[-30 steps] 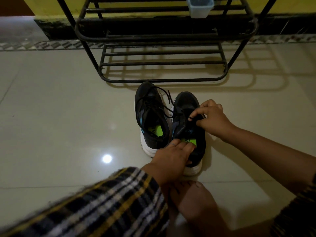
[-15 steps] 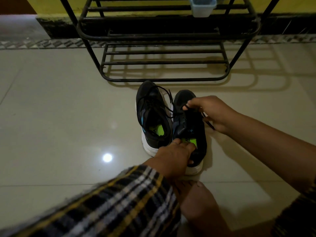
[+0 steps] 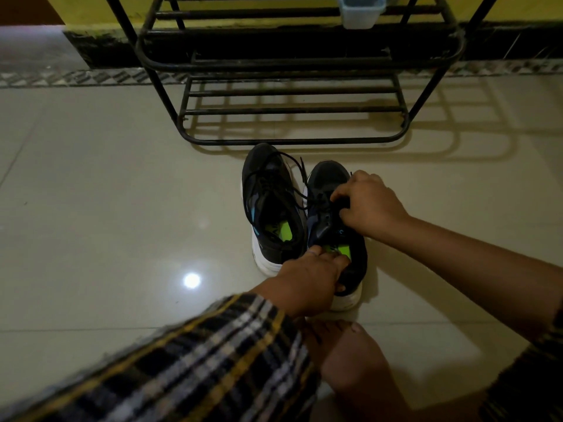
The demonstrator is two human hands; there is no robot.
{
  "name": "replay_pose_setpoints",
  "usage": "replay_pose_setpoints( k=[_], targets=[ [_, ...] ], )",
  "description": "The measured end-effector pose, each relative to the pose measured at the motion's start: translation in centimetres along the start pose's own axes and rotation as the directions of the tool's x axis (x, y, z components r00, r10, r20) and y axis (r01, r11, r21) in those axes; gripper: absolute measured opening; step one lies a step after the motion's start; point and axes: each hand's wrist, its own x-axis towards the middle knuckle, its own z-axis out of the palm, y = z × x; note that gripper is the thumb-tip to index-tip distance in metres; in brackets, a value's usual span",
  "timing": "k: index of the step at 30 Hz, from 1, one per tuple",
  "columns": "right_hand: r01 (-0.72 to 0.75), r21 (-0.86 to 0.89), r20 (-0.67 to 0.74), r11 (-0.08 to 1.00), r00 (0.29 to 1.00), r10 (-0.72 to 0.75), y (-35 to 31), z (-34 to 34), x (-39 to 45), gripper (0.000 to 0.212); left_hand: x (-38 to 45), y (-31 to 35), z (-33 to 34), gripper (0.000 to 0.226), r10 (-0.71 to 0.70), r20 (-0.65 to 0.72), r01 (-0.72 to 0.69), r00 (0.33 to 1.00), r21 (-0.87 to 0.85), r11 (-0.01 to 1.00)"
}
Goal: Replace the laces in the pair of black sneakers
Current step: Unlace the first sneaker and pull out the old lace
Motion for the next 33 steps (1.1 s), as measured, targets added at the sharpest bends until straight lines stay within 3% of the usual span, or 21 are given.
replay_pose_setpoints(
  k=[2,7,11,17,19,23,25,29,33],
  targets=[
    [0.042,-0.084,-0.055,0.996,0.997,-0.047,-0.1,0.1,-0.1,0.029,0.0,0.0,0.0,0.042,0.004,-0.004,-0.004,1.0,0.008,1.0],
    [0.097,-0.153,-0.042,0.983,0.994,-0.105,0.1,0.0,0.1,0.025,0.0,0.0,0.1,0.041,0.011,-0.013,-0.011,1.0,0.007,1.0],
    [0.029,0.078,-0.126,0.997,0.992,-0.019,-0.2,-1.1,0.4,0.013,0.0,-0.1,0.2,0.041,0.015,-0.018,-0.015,1.0,-0.003,1.0],
    [-0.094,0.291,-0.067,0.952,0.991,0.119,-1.0,-3.1,0.4,0.011,0.2,-0.3,0.1,0.045,0.027,-0.02,-0.027,0.999,0.003,1.0],
    [-0.122,0.427,-0.008,0.896,0.99,0.139,-1.7,-3.7,0.2,0.012,0.3,-0.4,0.2,0.045,0.029,-0.018,-0.029,0.999,-0.003,1.0],
    [-0.24,0.689,0.233,0.684,0.967,0.105,-2.7,-5.7,-0.2,0.017,0.6,-0.6,0.6,0.047,0.035,-0.007,-0.035,0.999,-0.01,0.999],
    [-0.254,0.723,0.262,0.642,0.961,0.086,-2.7,-6.4,0.0,0.019,0.7,-0.7,0.7,0.048,0.035,-0.006,-0.035,0.999,-0.019,0.999],
    [-0.194,0.678,0.204,0.709,0.976,0.072,-2.4,-6.5,0.7,0.02,0.8,-0.7,0.6,0.05,0.035,0.005,-0.034,0.999,-0.043,0.998],
    [-0.166,0.705,0.192,0.689,0.981,0.039,-2.0,-5.5,1.0,0.024,0.8,-0.7,0.7,0.05,0.049,-0.013,-0.05,0.999,-0.05,0.998]
  ],
)
